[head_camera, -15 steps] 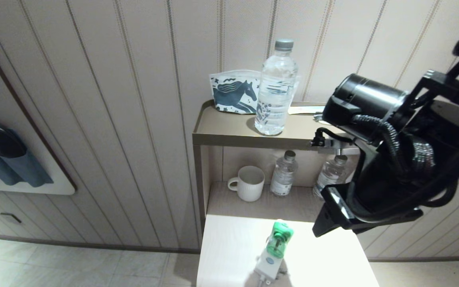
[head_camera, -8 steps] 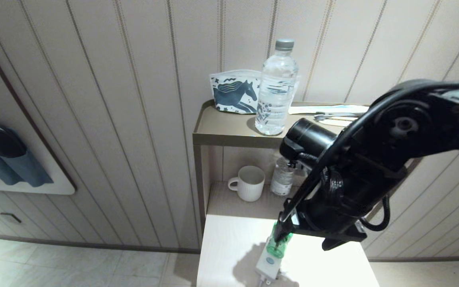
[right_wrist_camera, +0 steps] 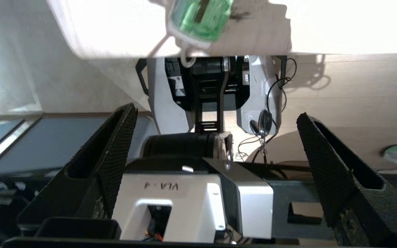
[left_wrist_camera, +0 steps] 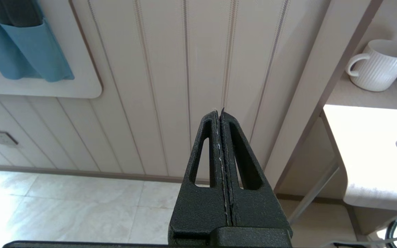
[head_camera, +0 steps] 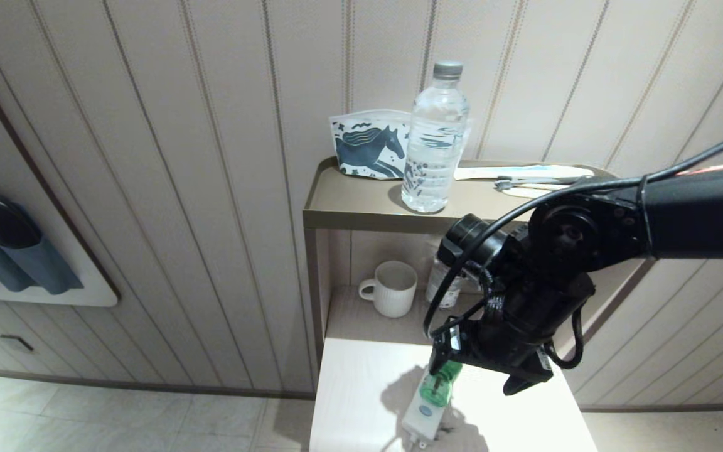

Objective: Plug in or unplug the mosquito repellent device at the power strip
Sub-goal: Hold the socket with your left hand and unplug it with your right hand

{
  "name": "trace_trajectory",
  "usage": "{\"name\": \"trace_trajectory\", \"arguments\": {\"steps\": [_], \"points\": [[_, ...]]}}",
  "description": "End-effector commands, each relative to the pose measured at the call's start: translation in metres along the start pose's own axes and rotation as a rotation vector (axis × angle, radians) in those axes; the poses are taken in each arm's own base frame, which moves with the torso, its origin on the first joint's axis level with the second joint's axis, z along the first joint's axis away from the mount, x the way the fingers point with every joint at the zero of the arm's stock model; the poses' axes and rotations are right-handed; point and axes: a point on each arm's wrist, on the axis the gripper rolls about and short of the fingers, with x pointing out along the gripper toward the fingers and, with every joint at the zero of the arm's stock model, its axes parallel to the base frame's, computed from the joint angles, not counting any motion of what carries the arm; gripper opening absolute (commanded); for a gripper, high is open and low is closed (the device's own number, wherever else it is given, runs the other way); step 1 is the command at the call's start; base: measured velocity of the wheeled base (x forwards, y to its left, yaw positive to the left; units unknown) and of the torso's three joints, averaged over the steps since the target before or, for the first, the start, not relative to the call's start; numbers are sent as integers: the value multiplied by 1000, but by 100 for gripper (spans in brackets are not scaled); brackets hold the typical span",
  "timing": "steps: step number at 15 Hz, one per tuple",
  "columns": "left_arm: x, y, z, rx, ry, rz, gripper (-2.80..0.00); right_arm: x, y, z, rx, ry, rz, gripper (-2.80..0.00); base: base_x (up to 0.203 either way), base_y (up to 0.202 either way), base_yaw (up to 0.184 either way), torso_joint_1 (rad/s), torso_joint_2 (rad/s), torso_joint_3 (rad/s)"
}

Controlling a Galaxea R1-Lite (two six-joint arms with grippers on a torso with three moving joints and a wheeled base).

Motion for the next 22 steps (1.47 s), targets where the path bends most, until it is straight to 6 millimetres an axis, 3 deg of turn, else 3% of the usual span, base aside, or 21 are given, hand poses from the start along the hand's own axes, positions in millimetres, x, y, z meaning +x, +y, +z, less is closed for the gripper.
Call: {"name": "trace_trajectory", "arguments": {"steps": [1, 3, 9, 15, 22], "points": [[0, 0, 0, 0, 0, 1, -280, 13, -2, 4, 23, 17, -21, 0, 0, 0, 0, 0, 0, 0], [0, 0, 0, 0, 0, 1, -280, 14, 1, 7, 58, 5, -10, 0, 0, 0, 0, 0, 0, 0], [0, 0, 0, 0, 0, 1, -280, 43, 4, 16, 68, 14, -31, 0, 0, 0, 0, 0, 0, 0], [0, 0, 0, 0, -2, 1, -280, 66, -11, 43, 148, -25, -27, 0, 0, 0, 0, 0, 0, 0], [0, 0, 0, 0, 0, 1, -280, 99, -8, 58, 164, -23, -49, 0, 0, 0, 0, 0, 0, 0]]}}
